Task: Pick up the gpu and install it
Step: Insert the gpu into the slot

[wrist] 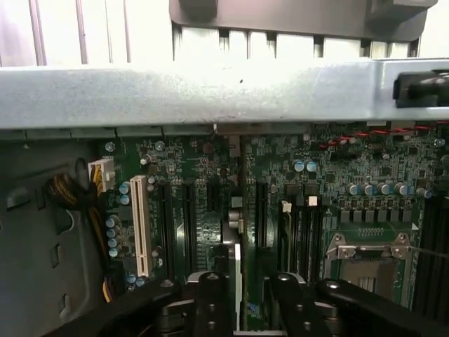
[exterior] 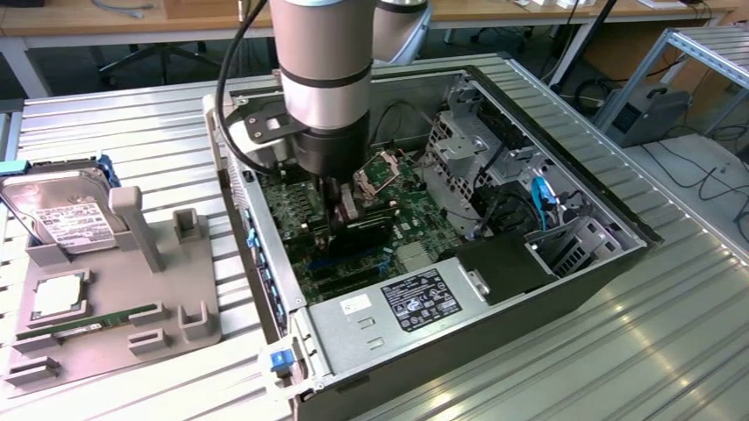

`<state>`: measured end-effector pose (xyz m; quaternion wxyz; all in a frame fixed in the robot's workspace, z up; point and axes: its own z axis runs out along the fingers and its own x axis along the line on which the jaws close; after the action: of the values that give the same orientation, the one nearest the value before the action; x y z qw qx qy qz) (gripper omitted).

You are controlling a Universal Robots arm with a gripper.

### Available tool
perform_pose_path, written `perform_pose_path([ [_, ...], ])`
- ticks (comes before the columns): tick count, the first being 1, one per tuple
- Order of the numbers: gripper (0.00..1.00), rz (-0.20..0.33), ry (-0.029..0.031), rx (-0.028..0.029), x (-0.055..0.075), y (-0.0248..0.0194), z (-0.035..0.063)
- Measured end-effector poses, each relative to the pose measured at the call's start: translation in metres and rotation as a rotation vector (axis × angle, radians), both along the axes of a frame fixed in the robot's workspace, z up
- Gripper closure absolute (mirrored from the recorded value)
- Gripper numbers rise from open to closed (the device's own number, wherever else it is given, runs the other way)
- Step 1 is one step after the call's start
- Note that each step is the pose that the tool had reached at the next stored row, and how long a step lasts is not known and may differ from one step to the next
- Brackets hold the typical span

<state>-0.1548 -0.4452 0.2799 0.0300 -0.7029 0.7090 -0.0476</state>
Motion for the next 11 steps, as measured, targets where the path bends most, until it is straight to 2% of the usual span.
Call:
perform_pose_path([
  [1,0.8,0.001,0.0026,0.0001,0.002,0.0,0.0],
  [2,0.86,0.002,0.0079,0.0001,0.007,0.0,0.0],
  [4,0.89,0.004,0.0162,0.0,0.013,0.0,0.0],
  [11,0.89,0.011,0.0554,0.0,0.041,0.0,0.0001],
])
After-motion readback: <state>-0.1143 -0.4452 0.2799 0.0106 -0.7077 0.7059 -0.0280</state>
